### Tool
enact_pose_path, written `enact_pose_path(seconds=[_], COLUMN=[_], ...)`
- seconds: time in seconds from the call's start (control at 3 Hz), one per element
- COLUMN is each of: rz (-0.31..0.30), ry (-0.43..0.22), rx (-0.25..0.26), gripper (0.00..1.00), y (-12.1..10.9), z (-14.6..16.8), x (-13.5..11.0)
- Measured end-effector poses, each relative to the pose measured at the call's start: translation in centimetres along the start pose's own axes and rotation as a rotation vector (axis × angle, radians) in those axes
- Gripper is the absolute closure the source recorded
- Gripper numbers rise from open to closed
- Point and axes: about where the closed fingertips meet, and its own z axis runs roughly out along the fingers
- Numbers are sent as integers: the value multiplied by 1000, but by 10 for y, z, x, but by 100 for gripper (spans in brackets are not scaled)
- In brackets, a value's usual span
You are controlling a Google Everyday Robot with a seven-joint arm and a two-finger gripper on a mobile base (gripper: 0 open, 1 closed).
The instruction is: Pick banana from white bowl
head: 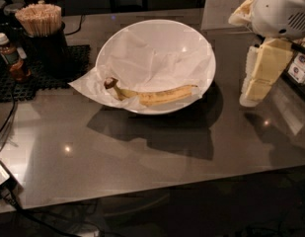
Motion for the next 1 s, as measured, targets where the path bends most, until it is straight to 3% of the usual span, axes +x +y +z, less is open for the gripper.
enact_pose_path(seconds=[0.33, 1.0], rz=[-60, -122], ry=[-66, -178], rx=[3, -50], gripper=[0, 0], y=[-14, -38], z=[2, 28], x=[-19, -48])
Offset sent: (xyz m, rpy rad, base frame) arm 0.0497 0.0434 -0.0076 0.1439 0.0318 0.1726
